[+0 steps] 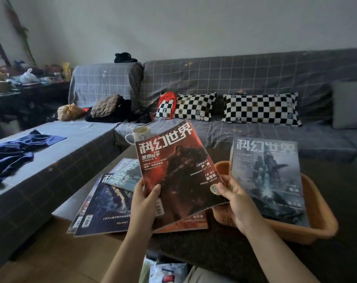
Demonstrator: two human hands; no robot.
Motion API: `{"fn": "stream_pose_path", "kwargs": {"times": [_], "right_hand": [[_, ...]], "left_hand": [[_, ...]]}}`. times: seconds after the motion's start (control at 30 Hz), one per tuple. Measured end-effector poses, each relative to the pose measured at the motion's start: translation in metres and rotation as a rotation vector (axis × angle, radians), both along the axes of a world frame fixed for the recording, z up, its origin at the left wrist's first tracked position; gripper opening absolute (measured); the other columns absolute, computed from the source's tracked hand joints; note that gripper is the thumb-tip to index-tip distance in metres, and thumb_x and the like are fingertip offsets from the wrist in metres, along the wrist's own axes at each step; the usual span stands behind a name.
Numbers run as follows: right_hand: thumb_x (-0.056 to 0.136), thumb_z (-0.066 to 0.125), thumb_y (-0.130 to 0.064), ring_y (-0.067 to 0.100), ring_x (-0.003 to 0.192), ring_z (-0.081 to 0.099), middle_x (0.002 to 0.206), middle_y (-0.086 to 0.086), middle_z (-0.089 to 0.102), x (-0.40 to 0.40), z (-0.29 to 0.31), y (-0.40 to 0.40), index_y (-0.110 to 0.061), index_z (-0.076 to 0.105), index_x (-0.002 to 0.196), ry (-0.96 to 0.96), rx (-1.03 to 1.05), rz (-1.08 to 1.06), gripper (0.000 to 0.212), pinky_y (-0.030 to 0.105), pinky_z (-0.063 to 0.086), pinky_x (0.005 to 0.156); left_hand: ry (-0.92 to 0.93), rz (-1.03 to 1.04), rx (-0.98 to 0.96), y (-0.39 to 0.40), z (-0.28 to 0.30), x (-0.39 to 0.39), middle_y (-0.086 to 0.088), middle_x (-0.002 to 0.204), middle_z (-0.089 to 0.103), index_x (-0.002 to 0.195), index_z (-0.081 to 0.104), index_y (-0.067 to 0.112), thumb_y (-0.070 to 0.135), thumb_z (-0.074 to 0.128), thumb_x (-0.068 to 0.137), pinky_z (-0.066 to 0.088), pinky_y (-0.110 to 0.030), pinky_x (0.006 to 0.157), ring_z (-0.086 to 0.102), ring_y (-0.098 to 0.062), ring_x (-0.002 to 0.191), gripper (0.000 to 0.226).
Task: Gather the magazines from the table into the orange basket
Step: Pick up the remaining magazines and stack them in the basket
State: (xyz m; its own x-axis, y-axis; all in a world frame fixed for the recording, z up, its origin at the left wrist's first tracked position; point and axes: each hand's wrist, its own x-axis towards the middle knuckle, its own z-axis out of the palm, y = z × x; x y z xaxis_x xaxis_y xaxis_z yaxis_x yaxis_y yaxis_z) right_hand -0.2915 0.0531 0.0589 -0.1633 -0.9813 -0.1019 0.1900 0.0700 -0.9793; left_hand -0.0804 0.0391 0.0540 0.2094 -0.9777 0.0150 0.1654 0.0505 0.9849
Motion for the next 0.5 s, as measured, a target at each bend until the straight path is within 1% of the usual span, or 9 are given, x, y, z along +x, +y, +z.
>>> {"fn": "stream_pose_path", "kwargs": {"times": [0.03, 0.07, 0.13, 0.17, 0.23, 0.3, 0.37, 0.4, 0.5], "right_hand": [[0.094, 0.052, -0.015, 0.022, 0.097, 0.063, 0.105, 0.005, 0.067, -0.010, 0.001, 0.005, -0.024, 0.058, 0.106, 0.000, -0.011, -0.014, 0.017, 0.031, 0.052, 0.067], [0.094, 0.052, -0.014, 0.023, 0.097, 0.064, 0.106, 0.006, 0.067, -0.019, 0.002, 0.010, -0.024, 0.058, 0.106, 0.000, -0.019, -0.032, 0.017, 0.035, 0.054, 0.070], [0.094, 0.052, -0.011, 0.025, 0.099, 0.064, 0.107, 0.008, 0.067, -0.038, 0.003, 0.019, -0.022, 0.058, 0.107, -0.019, -0.010, -0.062, 0.018, 0.044, 0.052, 0.085], [0.093, 0.052, -0.010, 0.026, 0.099, 0.063, 0.107, 0.010, 0.066, -0.047, 0.004, 0.023, -0.020, 0.057, 0.109, -0.050, -0.003, -0.074, 0.020, 0.045, 0.050, 0.089], [0.092, 0.054, -0.010, 0.027, 0.100, 0.062, 0.109, 0.011, 0.064, -0.065, 0.006, 0.029, -0.018, 0.054, 0.112, -0.089, 0.004, -0.083, 0.022, 0.045, 0.049, 0.090], [0.088, 0.060, -0.015, 0.025, 0.103, 0.061, 0.111, 0.008, 0.064, -0.080, 0.008, 0.035, -0.023, 0.053, 0.113, -0.067, 0.014, -0.075, 0.027, 0.044, 0.047, 0.094], [0.084, 0.065, -0.024, 0.021, 0.107, 0.060, 0.115, 0.002, 0.063, -0.095, 0.009, 0.038, -0.029, 0.050, 0.119, 0.049, 0.017, -0.083, 0.039, 0.045, 0.044, 0.099], [0.084, 0.066, -0.027, 0.020, 0.109, 0.059, 0.118, 0.000, 0.062, -0.101, 0.010, 0.039, -0.030, 0.047, 0.125, 0.118, 0.021, -0.098, 0.046, 0.045, 0.043, 0.101], [0.087, 0.062, -0.027, 0.016, 0.107, 0.057, 0.124, -0.001, 0.056, -0.120, 0.012, 0.039, -0.027, 0.038, 0.136, 0.220, 0.039, -0.155, 0.055, 0.039, 0.045, 0.097]], "left_hand": [[0.013, -0.033, 0.002, -0.001, 0.004, -0.010, -0.007, 0.105, 0.071, 0.122, 0.054, 0.024, 0.013, 0.059, 0.094, 0.058, -0.029, 0.061, 0.071, -0.020, 0.082, 0.030], [0.020, -0.073, -0.001, -0.004, 0.006, -0.019, -0.008, 0.105, 0.072, 0.120, 0.056, 0.026, 0.015, 0.059, 0.094, 0.059, -0.033, 0.063, 0.072, -0.024, 0.084, 0.029], [0.039, -0.151, -0.013, -0.007, 0.008, -0.037, -0.011, 0.111, 0.071, 0.120, 0.058, 0.029, 0.016, 0.059, 0.094, 0.060, -0.046, 0.076, 0.071, -0.031, 0.094, 0.029], [0.040, -0.180, -0.024, -0.008, 0.010, -0.046, -0.011, 0.114, 0.070, 0.121, 0.058, 0.031, 0.017, 0.059, 0.094, 0.058, -0.051, 0.082, 0.070, -0.033, 0.098, 0.031], [0.028, -0.230, -0.041, -0.010, 0.011, -0.063, -0.010, 0.115, 0.070, 0.124, 0.058, 0.031, 0.017, 0.059, 0.094, 0.055, -0.056, 0.087, 0.069, -0.033, 0.102, 0.033], [0.025, -0.290, -0.049, -0.014, 0.012, -0.079, -0.009, 0.114, 0.070, 0.125, 0.057, 0.029, 0.016, 0.058, 0.094, 0.056, -0.054, 0.086, 0.069, -0.033, 0.101, 0.034], [0.018, -0.343, -0.040, -0.019, 0.012, -0.097, -0.008, 0.113, 0.071, 0.123, 0.058, 0.030, 0.015, 0.058, 0.095, 0.058, -0.047, 0.081, 0.071, -0.030, 0.098, 0.032], [0.008, -0.362, -0.028, -0.021, 0.011, -0.106, -0.006, 0.113, 0.070, 0.120, 0.058, 0.032, 0.016, 0.057, 0.095, 0.059, -0.045, 0.080, 0.071, -0.028, 0.097, 0.030], [-0.048, -0.414, -0.030, -0.028, 0.010, -0.133, 0.001, 0.111, 0.069, 0.111, 0.056, 0.043, 0.018, 0.056, 0.096, 0.060, -0.039, 0.077, 0.070, -0.023, 0.098, 0.029]]}}
